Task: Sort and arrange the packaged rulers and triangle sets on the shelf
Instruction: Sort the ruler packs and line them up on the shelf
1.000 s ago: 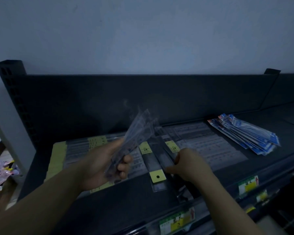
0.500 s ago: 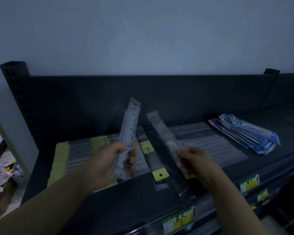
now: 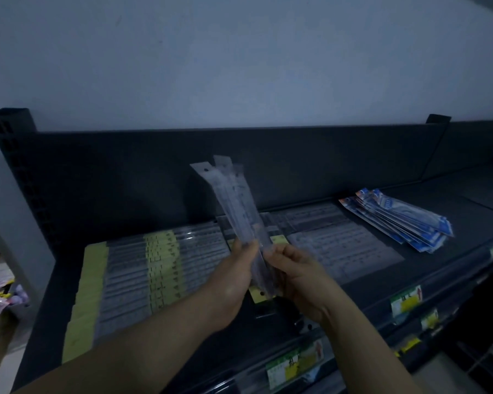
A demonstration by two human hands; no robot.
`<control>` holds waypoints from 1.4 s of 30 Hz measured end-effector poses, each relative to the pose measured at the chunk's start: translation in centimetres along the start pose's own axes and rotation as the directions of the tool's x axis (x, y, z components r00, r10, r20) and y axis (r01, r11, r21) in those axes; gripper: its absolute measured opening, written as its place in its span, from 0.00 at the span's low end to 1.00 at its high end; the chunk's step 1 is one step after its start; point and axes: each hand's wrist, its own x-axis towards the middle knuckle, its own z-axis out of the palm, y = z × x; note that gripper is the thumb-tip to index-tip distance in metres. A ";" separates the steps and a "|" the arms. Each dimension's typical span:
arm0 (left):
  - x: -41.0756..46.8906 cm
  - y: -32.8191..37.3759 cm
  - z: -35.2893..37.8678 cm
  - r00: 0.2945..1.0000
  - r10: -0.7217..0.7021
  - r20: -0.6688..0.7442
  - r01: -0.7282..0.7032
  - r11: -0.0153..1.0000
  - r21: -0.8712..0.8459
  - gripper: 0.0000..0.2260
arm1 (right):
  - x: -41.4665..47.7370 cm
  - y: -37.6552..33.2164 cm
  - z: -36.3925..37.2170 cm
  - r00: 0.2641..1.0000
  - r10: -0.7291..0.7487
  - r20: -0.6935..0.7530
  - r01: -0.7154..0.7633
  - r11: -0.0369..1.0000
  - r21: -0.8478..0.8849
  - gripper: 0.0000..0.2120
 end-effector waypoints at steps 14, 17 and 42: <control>-2.2 6.0 -6.3 0.978 0.207 0.025 -0.205 0.977 -0.061 0.15 | -2.6 -5.7 -2.3 0.946 -0.180 0.268 0.305 0.775 -0.553 0.09; -4.8 4.8 -8.1 0.981 0.192 -0.039 -0.185 0.973 0.138 0.14 | -2.6 -3.1 -0.6 0.933 -0.175 0.315 0.344 0.696 -0.631 0.11; -6.7 1.5 -5.7 0.992 0.029 -0.123 -0.048 0.986 -0.157 0.12 | -2.9 1.6 5.7 0.974 -0.135 0.184 0.199 0.899 -0.391 0.05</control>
